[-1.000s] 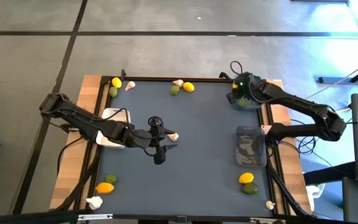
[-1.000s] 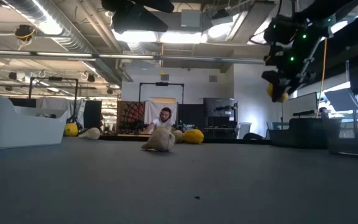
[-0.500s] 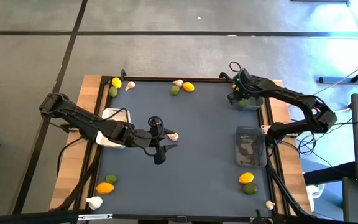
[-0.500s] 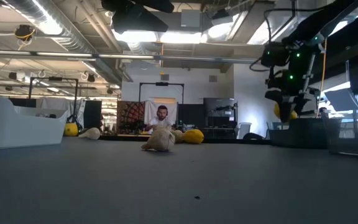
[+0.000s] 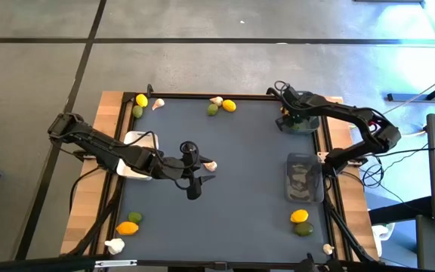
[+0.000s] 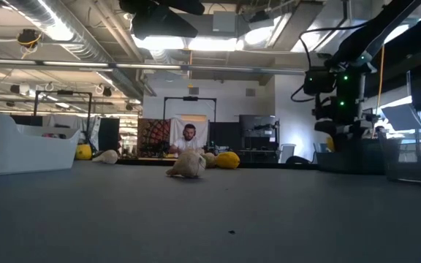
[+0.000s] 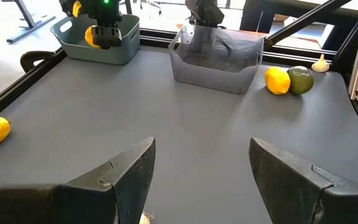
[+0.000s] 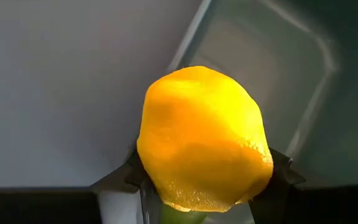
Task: Sort produce into baskets
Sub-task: Put the lemon into the blue bin
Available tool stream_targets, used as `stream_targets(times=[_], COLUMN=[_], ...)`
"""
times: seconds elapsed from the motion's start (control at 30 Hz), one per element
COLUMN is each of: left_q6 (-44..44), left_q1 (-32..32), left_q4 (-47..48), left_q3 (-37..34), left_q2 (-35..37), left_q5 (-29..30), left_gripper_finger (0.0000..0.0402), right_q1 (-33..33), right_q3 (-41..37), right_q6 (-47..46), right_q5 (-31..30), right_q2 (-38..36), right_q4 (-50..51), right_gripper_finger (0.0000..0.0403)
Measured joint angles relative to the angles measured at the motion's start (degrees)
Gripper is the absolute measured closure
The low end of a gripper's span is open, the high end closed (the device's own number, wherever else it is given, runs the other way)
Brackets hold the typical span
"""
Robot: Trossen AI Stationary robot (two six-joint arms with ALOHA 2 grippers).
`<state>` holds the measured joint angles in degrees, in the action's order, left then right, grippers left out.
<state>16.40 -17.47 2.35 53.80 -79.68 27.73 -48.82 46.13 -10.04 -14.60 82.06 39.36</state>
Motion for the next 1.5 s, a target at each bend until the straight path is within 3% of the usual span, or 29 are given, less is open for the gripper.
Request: stream_targets(times=[0.2,0.63,0.93,1.17,1.5], left_q6=[0.02,0.02,-0.27,-0.28,-1.3], left_q1=[0.0,0.0,-0.01,0.0,0.04], left_q4=[0.0,0.0,0.0,0.02,0.02], left_q3=[0.0,0.02,0.02,0.02,0.02], left_q2=[0.0,0.0,0.0,0.0,0.0], left_q5=[0.0,-0.02,-0.02,-0.02,-0.02], left_gripper_finger=[0.0146,0.0146,0.0146,0.0146,0.0146], right_q1=[0.02,0.02,0.09,0.58,10.45], right_q3=[0.0,0.0,2.16,5.2,5.49], right_q6=[0.0,1.28,1.78,1.18,-3.11], right_q5=[-0.41,-1.39,-0.88,5.6,6.46], right_q2=[0.34,0.33,-1.85,-6.76,-13.6], right_q4=[0.65,1.21,4.44,8.15,12.17], right_gripper_finger=[0.0224,0.0139,0.0151,0.0159,0.0159])
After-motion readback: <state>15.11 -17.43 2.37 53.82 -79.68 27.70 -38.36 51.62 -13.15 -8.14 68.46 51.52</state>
